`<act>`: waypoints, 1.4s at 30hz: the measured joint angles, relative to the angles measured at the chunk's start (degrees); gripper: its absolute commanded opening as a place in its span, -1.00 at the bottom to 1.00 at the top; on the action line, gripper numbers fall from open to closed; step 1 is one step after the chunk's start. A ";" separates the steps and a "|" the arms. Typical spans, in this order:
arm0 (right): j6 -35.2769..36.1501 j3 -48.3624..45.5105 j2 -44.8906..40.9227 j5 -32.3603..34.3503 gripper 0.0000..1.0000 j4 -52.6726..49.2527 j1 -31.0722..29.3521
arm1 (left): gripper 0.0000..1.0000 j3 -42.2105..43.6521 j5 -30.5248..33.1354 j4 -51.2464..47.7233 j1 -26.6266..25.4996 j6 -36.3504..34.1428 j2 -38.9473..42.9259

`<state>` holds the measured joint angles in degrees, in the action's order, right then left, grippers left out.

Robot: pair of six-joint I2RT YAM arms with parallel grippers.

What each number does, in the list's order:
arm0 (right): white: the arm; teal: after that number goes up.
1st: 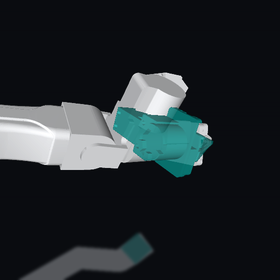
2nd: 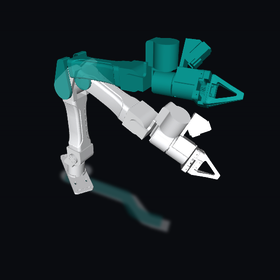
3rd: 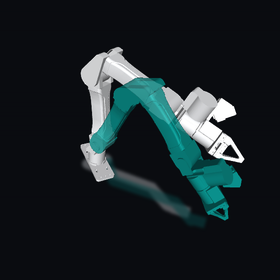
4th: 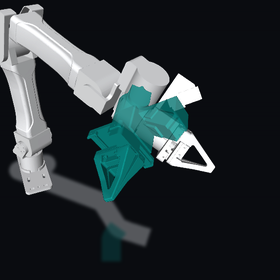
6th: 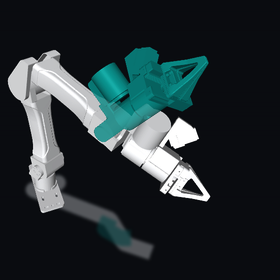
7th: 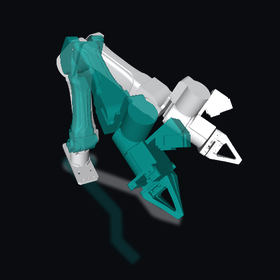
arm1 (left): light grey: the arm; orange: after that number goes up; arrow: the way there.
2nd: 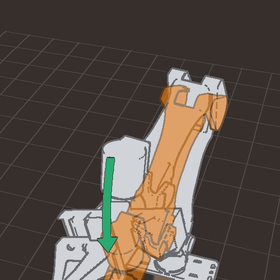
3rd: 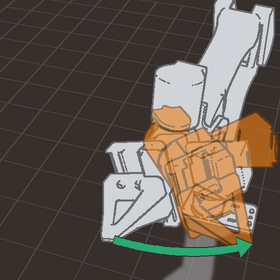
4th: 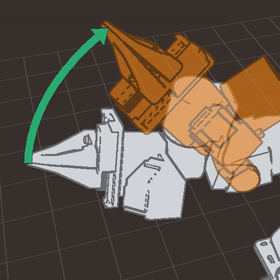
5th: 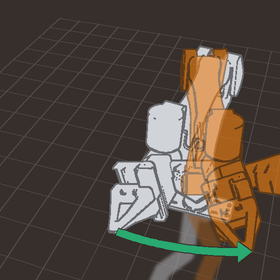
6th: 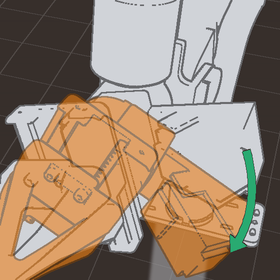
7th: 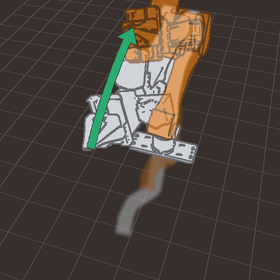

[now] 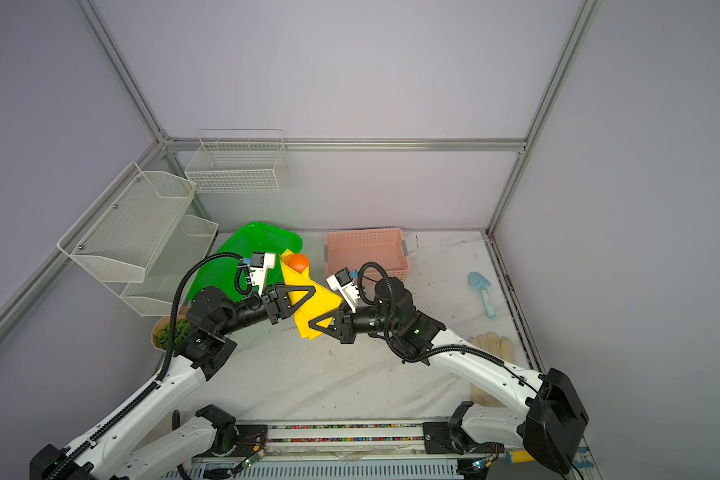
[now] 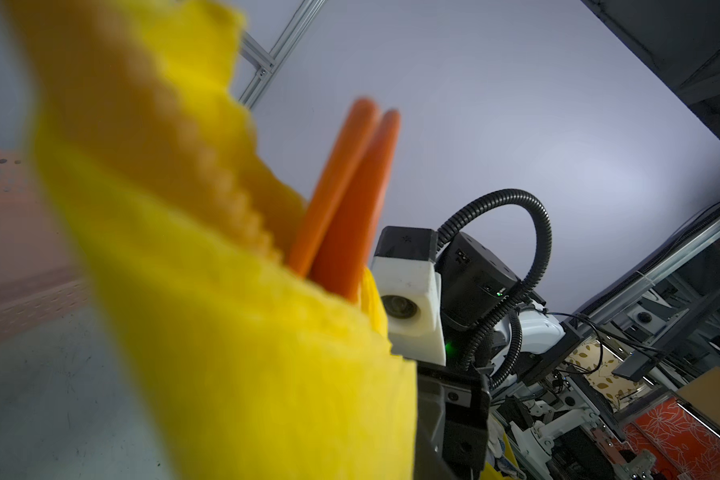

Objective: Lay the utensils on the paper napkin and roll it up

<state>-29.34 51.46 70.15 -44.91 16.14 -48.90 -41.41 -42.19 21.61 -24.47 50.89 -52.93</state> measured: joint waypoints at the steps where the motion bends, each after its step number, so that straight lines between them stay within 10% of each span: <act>1: 0.00 0.00 0.04 -0.07 -1.00 0.02 0.00 | -0.51 -0.15 0.00 0.24 0.09 0.26 0.00; 17: -0.37 0.00 0.28 -0.46 -1.00 1.62 0.11 | -0.93 -0.52 -1.77 4.50 0.46 3.37 -1.70; 21: 0.11 -0.04 -0.09 0.33 0.12 0.81 0.09 | -0.94 -0.52 -1.75 4.46 0.46 3.32 -1.70; 23: 0.26 -0.15 -1.07 1.62 0.34 -0.83 0.09 | -0.95 -0.52 -1.68 4.46 0.48 3.30 -1.66; 33: 5.84 3.23 -16.55 17.03 0.64 -19.39 0.09 | -0.96 -0.55 -0.07 2.91 1.38 1.81 0.07; 42: 10.80 12.17 -13.27 19.52 0.90 -26.08 -0.52 | -0.96 -0.55 2.08 1.03 1.57 0.48 0.79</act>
<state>-18.55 63.64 56.88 -25.39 -9.93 -49.43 -41.95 -40.12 22.63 -22.90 51.37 -52.14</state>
